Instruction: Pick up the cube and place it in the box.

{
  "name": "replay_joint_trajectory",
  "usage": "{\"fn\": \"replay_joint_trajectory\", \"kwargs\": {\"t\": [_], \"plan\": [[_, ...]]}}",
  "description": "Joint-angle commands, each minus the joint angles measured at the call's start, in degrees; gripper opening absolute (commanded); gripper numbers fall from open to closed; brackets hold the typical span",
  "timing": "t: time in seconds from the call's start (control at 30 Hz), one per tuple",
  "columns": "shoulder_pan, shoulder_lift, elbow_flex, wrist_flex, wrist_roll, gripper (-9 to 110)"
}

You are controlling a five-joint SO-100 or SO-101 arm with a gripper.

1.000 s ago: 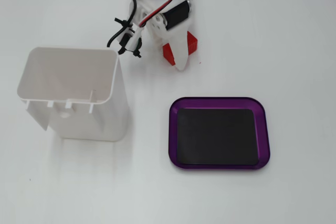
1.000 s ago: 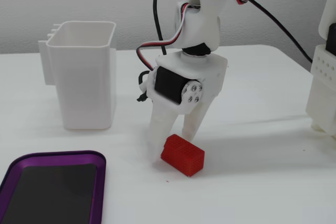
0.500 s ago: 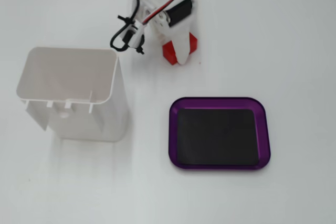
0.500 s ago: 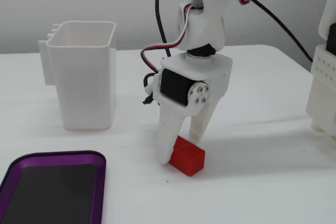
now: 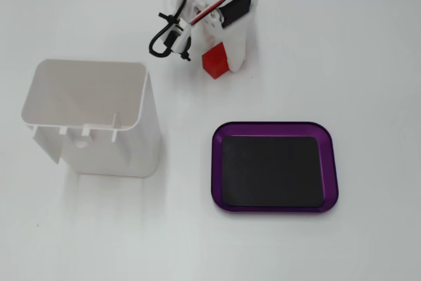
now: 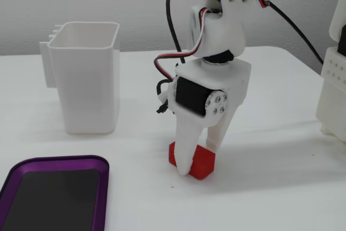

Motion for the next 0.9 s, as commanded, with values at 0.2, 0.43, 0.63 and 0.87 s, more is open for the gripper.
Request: {"fn": "replay_joint_trajectory", "kwargs": {"t": [0.2, 0.43, 0.63, 0.87], "plan": [[-4.2, 1.1, -1.8, -0.2, 7.9, -1], [-4.0, 10.1, -4.3, 0.7, 7.9, -1], [-4.0, 18.8, -5.5, -0.2, 8.4, -1], [-3.8, 27.8, -7.2, -17.0, 16.2, -1]]}}
